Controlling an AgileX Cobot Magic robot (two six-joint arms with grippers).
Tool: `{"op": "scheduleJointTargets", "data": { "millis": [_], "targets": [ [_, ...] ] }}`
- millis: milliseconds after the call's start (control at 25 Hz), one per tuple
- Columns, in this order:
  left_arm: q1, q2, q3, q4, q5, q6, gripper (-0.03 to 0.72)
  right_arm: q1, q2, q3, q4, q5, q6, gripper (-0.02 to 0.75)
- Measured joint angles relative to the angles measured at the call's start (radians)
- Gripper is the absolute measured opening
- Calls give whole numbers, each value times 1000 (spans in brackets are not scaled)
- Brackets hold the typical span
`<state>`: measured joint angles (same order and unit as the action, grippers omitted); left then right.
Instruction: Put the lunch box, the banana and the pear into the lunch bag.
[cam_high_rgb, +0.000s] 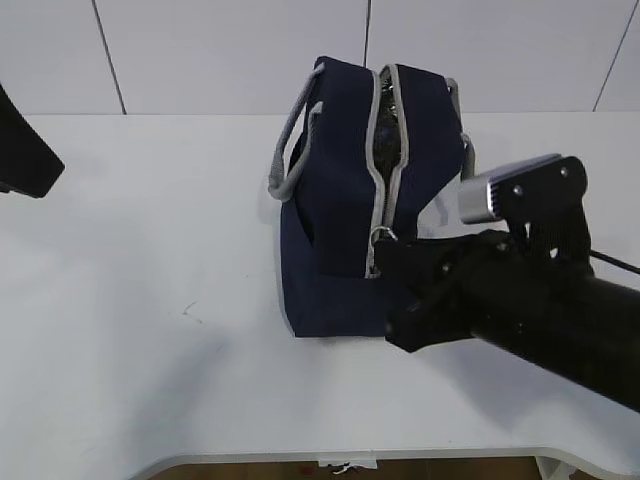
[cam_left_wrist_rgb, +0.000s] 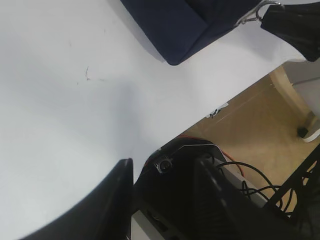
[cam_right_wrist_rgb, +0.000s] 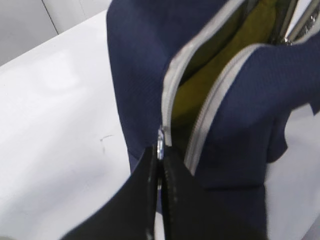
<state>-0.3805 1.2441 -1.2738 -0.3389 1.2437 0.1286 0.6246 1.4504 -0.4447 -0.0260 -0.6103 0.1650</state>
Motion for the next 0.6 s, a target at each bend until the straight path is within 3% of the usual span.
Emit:
{"op": "scheduleJointTargets", "data": {
  "millis": [600],
  "targets": [
    [0, 19, 0, 11, 0, 33, 307, 0, -54, -272, -22, 358, 0, 1]
  ]
}}
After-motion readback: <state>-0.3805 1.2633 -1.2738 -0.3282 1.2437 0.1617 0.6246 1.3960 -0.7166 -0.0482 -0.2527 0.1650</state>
